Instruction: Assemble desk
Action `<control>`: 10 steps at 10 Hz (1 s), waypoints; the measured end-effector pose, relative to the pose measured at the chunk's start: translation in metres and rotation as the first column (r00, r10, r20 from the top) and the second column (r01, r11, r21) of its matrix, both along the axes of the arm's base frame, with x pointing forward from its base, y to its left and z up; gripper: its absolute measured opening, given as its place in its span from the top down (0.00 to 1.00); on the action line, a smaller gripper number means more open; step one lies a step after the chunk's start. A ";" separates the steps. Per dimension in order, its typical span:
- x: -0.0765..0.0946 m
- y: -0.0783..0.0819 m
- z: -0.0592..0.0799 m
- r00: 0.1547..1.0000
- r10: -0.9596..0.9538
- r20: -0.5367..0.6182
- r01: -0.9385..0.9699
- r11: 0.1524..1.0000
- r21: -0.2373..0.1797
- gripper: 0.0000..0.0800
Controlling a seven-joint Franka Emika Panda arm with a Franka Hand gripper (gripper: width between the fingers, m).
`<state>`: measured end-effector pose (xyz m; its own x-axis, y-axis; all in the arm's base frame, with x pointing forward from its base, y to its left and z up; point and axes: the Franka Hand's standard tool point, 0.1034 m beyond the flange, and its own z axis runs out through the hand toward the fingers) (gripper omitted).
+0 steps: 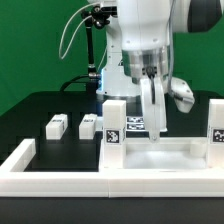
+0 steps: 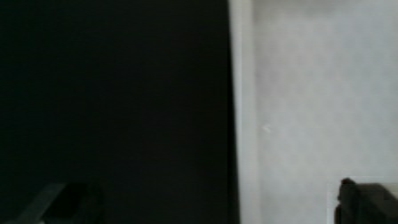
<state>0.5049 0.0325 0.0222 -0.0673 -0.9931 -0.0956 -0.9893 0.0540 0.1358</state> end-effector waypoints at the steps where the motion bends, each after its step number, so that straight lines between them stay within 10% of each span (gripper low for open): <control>1: 0.003 0.004 -0.004 1.000 0.009 -0.009 -0.009 1.000 0.002 0.19; 3: 0.003 0.004 -0.004 1.000 0.014 -0.006 -0.014 1.000 0.003 0.20; 6: 0.003 0.004 -0.004 1.000 0.016 -0.006 -0.016 1.000 0.003 0.80; 10: 0.004 0.004 -0.003 1.000 0.019 -0.003 -0.019 1.000 0.003 0.92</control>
Offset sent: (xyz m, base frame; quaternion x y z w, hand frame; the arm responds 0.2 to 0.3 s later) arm 0.0000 0.0000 0.0000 0.0000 0.0000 0.0000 1.0000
